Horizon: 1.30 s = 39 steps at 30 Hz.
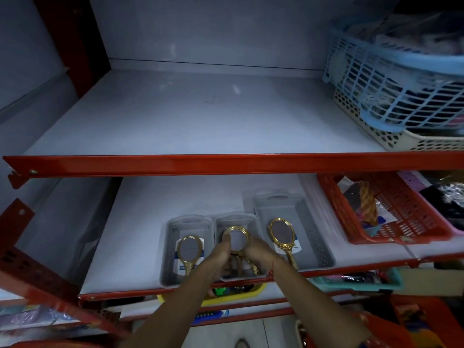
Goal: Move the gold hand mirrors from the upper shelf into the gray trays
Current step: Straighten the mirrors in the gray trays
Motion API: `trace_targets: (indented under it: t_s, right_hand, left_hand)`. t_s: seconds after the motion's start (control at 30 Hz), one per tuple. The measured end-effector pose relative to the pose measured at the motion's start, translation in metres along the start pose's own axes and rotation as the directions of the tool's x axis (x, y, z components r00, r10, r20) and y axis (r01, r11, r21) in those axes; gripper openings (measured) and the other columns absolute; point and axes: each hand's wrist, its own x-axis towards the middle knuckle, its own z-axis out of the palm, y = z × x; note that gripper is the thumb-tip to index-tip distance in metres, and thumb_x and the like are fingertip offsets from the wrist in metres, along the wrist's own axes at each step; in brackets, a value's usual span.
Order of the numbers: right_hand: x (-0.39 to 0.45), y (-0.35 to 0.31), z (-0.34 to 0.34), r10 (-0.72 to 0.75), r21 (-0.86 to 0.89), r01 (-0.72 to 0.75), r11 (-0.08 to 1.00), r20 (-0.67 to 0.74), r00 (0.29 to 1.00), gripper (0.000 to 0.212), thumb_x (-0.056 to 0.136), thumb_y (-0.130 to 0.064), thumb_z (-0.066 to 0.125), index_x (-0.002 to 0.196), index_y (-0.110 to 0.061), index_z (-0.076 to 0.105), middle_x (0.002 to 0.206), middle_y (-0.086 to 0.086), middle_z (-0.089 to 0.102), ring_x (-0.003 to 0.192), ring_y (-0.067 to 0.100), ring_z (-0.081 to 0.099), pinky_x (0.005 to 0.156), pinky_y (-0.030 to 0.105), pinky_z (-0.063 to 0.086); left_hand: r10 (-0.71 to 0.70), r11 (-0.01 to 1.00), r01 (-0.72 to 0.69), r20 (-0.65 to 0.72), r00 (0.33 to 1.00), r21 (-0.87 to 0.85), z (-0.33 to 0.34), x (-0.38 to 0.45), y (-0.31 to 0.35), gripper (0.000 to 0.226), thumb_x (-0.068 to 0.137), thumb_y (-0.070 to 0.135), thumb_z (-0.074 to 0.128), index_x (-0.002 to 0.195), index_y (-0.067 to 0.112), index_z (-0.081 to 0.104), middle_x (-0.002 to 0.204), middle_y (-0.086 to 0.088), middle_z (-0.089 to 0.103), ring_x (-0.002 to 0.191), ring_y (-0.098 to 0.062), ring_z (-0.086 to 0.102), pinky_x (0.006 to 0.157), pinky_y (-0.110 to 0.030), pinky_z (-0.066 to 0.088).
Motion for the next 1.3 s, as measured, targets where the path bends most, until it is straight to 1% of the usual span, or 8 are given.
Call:
trace_targets:
  t_s: [0.07, 0.2, 0.3, 0.47, 0.6, 0.7, 0.77, 1.3]
  right_hand:
    - [0.007, 0.003, 0.009, 0.011, -0.038, -0.010, 0.999, 0.026, 1.000, 0.023, 0.094, -0.010, 0.044, 0.076, -0.010, 0.057, 0.079, 0.005, 0.057, 0.095, 0.021, 0.061, 0.082, 0.029, 0.049]
    - [0.004, 0.001, 0.001, 0.014, 0.068, -0.021, 0.998, 0.097, 0.995, 0.032, 0.095, -0.016, 0.046, 0.118, -0.001, 0.063, 0.120, 0.018, 0.066, 0.104, 0.029, 0.063, 0.085, 0.034, 0.052]
    - [-0.003, -0.004, -0.011, 0.046, 0.129, -0.065, 0.990, 0.149, 0.988, 0.038, 0.097, -0.021, 0.043, 0.125, -0.001, 0.057, 0.127, 0.018, 0.061, 0.110, 0.030, 0.061, 0.096, 0.040, 0.050]
    - [-0.011, -0.004, -0.019, 0.104, 0.185, -0.164, 0.969, 0.297, 0.949, 0.024, 0.097, -0.016, 0.040, 0.085, -0.009, 0.060, 0.075, 0.008, 0.059, 0.064, 0.019, 0.057, 0.057, 0.024, 0.046]
    - [-0.017, -0.003, -0.021, 0.138, 0.207, -0.214, 0.955, 0.328, 0.935, 0.033, 0.098, -0.019, 0.037, 0.067, -0.014, 0.046, 0.067, 0.004, 0.048, 0.049, 0.012, 0.051, 0.061, 0.027, 0.041]
    - [-0.022, -0.003, -0.021, 0.101, 0.205, -0.183, 0.962, 0.357, 0.929, 0.030, 0.101, -0.020, 0.033, 0.107, -0.004, 0.058, 0.113, 0.018, 0.063, 0.102, 0.031, 0.064, 0.090, 0.039, 0.048]
    - [-0.022, -0.002, -0.023, 0.080, 0.244, -0.164, 0.956, 0.319, 0.944, 0.044, 0.099, -0.022, 0.038, 0.133, 0.004, 0.048, 0.140, 0.024, 0.051, 0.130, 0.038, 0.049, 0.106, 0.044, 0.041]
    - [-0.011, 0.004, -0.018, 0.136, 0.095, -0.177, 0.980, 0.337, 0.931, 0.043, 0.098, -0.025, 0.039, 0.129, 0.002, 0.053, 0.137, 0.016, 0.056, 0.127, 0.029, 0.053, 0.097, 0.035, 0.044]
  left_hand:
    - [-0.030, 0.999, 0.030, 0.000, 1.000, -0.024, 0.007, 0.005, -0.005, 0.071, 0.102, 0.055, 0.018, 0.138, 0.000, 0.045, 0.106, -0.018, 0.065, 0.083, -0.025, 0.063, 0.056, -0.023, 0.055]
    - [-0.032, 0.999, 0.032, -0.017, 0.999, -0.017, 0.011, 0.010, -0.005, 0.077, 0.099, 0.060, 0.015, 0.144, 0.002, 0.039, 0.123, -0.022, 0.062, 0.073, -0.022, 0.070, 0.055, -0.023, 0.058]
    - [-0.066, 0.997, 0.067, -0.026, 0.997, 0.026, 0.010, 0.014, -0.005, 0.083, 0.095, 0.068, 0.012, 0.146, 0.008, 0.038, 0.141, -0.021, 0.052, 0.119, -0.035, 0.058, 0.100, -0.041, 0.046]
    - [-0.090, 0.995, 0.093, -0.057, 0.994, 0.047, 0.011, 0.017, -0.005, 0.086, 0.093, 0.069, 0.010, 0.142, 0.007, 0.044, 0.143, -0.019, 0.050, 0.127, -0.036, 0.051, 0.108, -0.043, 0.039]
    - [-0.078, 0.996, 0.081, -0.058, 0.995, 0.044, 0.013, 0.018, -0.006, 0.084, 0.094, 0.069, 0.011, 0.140, 0.008, 0.046, 0.143, -0.016, 0.051, 0.124, -0.034, 0.054, 0.090, -0.035, 0.042]
    - [-0.055, 0.996, 0.060, -0.080, 0.995, 0.061, 0.014, 0.019, -0.009, 0.083, 0.095, 0.067, 0.011, 0.139, 0.007, 0.048, 0.139, -0.017, 0.054, 0.120, -0.033, 0.057, 0.087, -0.035, 0.043]
    - [-0.039, 0.995, 0.048, -0.088, 0.995, 0.092, 0.016, 0.019, -0.009, 0.081, 0.096, 0.065, 0.010, 0.140, 0.007, 0.046, 0.139, -0.018, 0.053, 0.121, -0.033, 0.056, 0.089, -0.034, 0.043]
    - [-0.100, 0.993, 0.097, -0.044, 0.994, -0.072, 0.013, 0.020, -0.010, 0.091, 0.094, 0.068, 0.011, 0.131, -0.002, 0.055, 0.134, -0.026, 0.056, 0.124, -0.038, 0.055, 0.105, -0.042, 0.044]
